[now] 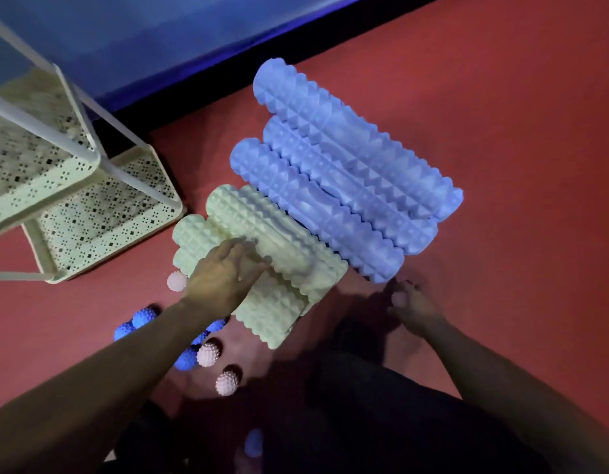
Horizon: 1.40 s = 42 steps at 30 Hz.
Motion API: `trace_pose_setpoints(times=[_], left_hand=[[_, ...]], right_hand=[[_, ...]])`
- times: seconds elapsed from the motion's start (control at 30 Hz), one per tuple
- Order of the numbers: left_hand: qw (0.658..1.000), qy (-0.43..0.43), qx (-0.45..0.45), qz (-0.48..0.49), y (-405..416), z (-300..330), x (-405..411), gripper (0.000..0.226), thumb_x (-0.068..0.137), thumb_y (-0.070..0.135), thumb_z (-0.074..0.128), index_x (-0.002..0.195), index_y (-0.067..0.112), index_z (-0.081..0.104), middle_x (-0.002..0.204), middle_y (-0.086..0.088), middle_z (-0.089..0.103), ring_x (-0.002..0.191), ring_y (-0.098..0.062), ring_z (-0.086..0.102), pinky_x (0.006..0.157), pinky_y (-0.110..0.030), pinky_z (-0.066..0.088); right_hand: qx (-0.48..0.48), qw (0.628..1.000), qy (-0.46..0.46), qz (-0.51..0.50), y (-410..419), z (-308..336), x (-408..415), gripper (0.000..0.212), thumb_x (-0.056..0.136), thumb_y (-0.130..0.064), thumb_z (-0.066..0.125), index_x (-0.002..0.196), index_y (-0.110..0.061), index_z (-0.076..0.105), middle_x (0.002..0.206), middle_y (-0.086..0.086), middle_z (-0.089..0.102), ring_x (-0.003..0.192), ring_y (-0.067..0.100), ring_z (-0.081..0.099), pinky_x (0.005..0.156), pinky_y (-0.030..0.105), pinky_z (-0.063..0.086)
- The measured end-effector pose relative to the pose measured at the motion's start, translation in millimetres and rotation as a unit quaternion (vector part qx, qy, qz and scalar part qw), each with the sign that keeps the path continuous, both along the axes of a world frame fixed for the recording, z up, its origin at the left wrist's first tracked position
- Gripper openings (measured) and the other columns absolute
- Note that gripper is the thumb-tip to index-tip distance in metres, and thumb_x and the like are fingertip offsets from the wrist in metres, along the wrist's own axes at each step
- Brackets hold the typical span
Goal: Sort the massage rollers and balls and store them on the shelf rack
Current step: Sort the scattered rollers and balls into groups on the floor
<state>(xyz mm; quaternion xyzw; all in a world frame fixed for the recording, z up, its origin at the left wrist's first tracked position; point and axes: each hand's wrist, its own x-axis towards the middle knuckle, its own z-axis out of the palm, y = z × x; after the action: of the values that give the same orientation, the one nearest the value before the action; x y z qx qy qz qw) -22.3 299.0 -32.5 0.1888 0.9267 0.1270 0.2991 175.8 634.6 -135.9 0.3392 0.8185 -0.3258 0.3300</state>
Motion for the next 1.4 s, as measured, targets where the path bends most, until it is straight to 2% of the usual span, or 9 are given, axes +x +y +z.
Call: trace_pose_setpoints(times=[0.17, 0.4, 0.57, 0.7, 0.87, 0.93, 1.07, 1.17, 1.4], left_hand=[[1.0, 0.001, -0.005, 0.004, -30.0, 8.3, 0.0, 0.069, 0.093, 0.07, 0.037, 0.149, 0.029, 0.041, 0.155, 0.002, 0.037, 0.142, -0.022, 0.037, 0.117, -0.041, 0.032], [1.0, 0.009, 0.014, 0.018, -54.7, 81.4, 11.3, 0.07, 0.095, 0.068, 0.034, 0.15, 0.026, 0.039, 0.156, 0.002, 0.035, 0.14, -0.024, 0.04, 0.116, -0.04, 0.033], [0.986, 0.046, 0.109, 0.114, -89.6, 177.0, 33.6, 0.058, 0.096, 0.063, 0.047, 0.144, 0.03, 0.046, 0.145, 0.005, 0.047, 0.125, -0.014, 0.053, 0.105, -0.029, 0.039], [0.962, 0.062, 0.201, 0.175, -121.5, 254.7, 65.8, 0.056, 0.095, 0.059, 0.055, 0.14, 0.026, 0.053, 0.135, 0.008, 0.055, 0.114, -0.008, 0.059, 0.101, -0.022, 0.041], [0.923, 0.038, 0.313, 0.222, -159.2, 338.5, 110.8, 0.038, 0.101, 0.047, 0.052, 0.125, 0.02, 0.064, 0.116, 0.007, 0.069, 0.098, -0.006, 0.066, 0.084, -0.016, 0.049], [0.881, -0.018, 0.395, 0.261, -166.0, 363.9, 125.8, 0.03, 0.104, 0.042, 0.049, 0.111, 0.02, 0.068, 0.102, 0.005, 0.074, 0.086, -0.004, 0.071, 0.07, -0.012, 0.049], [0.847, -0.023, 0.451, 0.28, -193.4, 396.8, 153.8, 0.039, 0.102, 0.044, 0.051, 0.101, 0.009, 0.068, 0.09, 0.0, 0.075, 0.092, -0.018, 0.075, 0.078, -0.023, 0.053], [0.828, -0.019, 0.477, 0.294, -212.2, 403.0, 163.3, 0.032, 0.098, 0.045, 0.06, 0.102, 0.016, 0.073, 0.089, -0.001, 0.076, 0.091, -0.015, 0.074, 0.076, -0.025, 0.055], [0.842, -0.003, 0.431, 0.326, -236.9, 392.6, 168.9, 0.043, 0.089, 0.052, 0.071, 0.11, 0.015, 0.069, 0.092, -0.001, 0.077, 0.081, -0.009, 0.07, 0.088, -0.036, 0.051]], right_hand=[[-0.042, 0.997, 0.031, -0.065, -20.7, 18.7, -16.7, 0.039, 0.078, -0.013, 0.081, 0.113, -0.01, 0.065, 0.099, 0.005, 0.067, 0.079, 0.016, 0.063, 0.064, 0.028, 0.049], [-0.14, 0.986, 0.073, 0.044, -49.3, 163.5, -78.0, 0.026, 0.084, -0.008, 0.078, 0.108, -0.008, 0.066, 0.08, 0.002, 0.067, 0.051, 0.006, 0.062, 0.05, 0.02, 0.051], [-0.142, 0.96, 0.192, 0.145, -102.3, 299.4, -135.1, 0.039, 0.084, 0.001, 0.077, 0.118, -0.01, 0.063, 0.099, -0.001, 0.057, 0.064, 0.015, 0.063, 0.062, 0.03, 0.058], [-0.144, 0.927, 0.267, 0.222, -178.0, 393.6, -145.3, 0.049, 0.078, -0.01, 0.086, 0.118, -0.019, 0.059, 0.104, -0.003, 0.058, 0.053, 0.005, 0.063, 0.048, 0.011, 0.045], [-0.121, 0.866, 0.356, 0.33, -274.3, 477.3, -119.3, 0.046, 0.071, -0.024, 0.09, 0.111, -0.024, 0.067, 0.108, -0.007, 0.068, 0.091, 0.01, 0.063, 0.081, 0.017, 0.049], [-0.126, 0.845, 0.38, 0.354, -300.3, 495.4, -108.9, 0.048, 0.072, -0.023, 0.09, 0.113, -0.023, 0.067, 0.108, -0.008, 0.066, 0.091, 0.004, 0.061, 0.079, 0.014, 0.045], [-0.136, 0.809, 0.408, 0.401, -343.0, 524.2, -83.4, 0.044, 0.073, -0.025, 0.088, 0.112, -0.026, 0.066, 0.108, -0.012, 0.065, 0.078, -0.01, 0.055, 0.071, 0.009, 0.038], [-0.158, 0.797, 0.414, 0.411, -360.3, 533.0, -74.1, 0.047, 0.075, -0.024, 0.087, 0.117, -0.026, 0.064, 0.115, -0.011, 0.063, 0.072, 0.0, 0.057, 0.07, 0.024, 0.051], [-0.166, 0.786, 0.402, 0.44, -380.4, 521.6, -68.3, 0.043, 0.081, -0.024, 0.083, 0.118, -0.029, 0.061, 0.118, -0.013, 0.062, 0.071, -0.012, 0.057, 0.064, 0.007, 0.039]])
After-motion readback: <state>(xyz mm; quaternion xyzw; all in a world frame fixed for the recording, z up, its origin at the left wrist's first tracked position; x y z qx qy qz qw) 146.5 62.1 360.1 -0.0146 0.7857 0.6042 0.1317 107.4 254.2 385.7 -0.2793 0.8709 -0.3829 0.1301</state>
